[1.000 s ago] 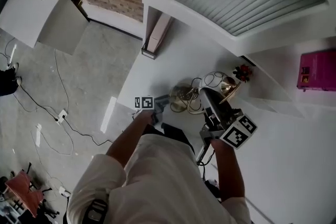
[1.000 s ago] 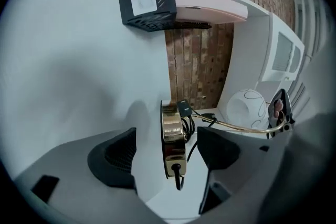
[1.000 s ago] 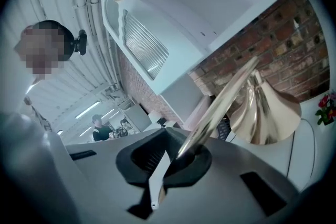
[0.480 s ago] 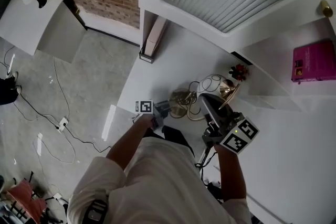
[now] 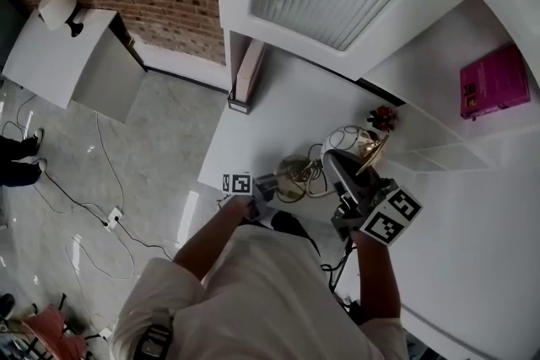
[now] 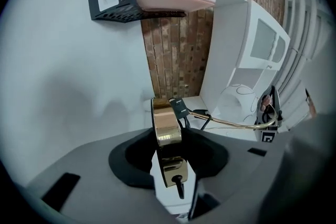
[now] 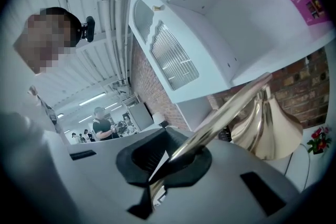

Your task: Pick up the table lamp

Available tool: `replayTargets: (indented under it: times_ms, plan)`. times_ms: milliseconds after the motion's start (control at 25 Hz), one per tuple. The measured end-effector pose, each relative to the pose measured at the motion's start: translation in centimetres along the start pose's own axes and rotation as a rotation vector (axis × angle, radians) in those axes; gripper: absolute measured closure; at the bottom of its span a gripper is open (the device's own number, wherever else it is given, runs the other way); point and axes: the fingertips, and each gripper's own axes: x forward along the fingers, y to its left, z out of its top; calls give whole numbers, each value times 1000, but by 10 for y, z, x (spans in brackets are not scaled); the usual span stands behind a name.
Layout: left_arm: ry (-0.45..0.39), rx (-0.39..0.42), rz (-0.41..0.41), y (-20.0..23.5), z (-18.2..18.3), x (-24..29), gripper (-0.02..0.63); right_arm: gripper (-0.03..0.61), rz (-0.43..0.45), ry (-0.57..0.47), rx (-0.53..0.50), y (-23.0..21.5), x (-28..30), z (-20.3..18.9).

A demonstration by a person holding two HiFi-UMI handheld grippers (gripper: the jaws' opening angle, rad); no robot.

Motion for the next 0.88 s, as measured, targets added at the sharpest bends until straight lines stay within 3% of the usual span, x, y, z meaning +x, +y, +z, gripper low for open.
replayTargets:
  times_ms: [280, 480, 880]
  plan:
    - [2, -19, 10, -16, -39, 5, 460, 568, 11, -14, -43, 27, -36, -2]
    - [-31, -73, -2, -15, -28, 4, 471, 568, 4, -7, -54, 25, -31, 0]
    - [-19, -87, -5, -22, -53, 9, 476, 568, 14, -25, -74, 38, -63, -6]
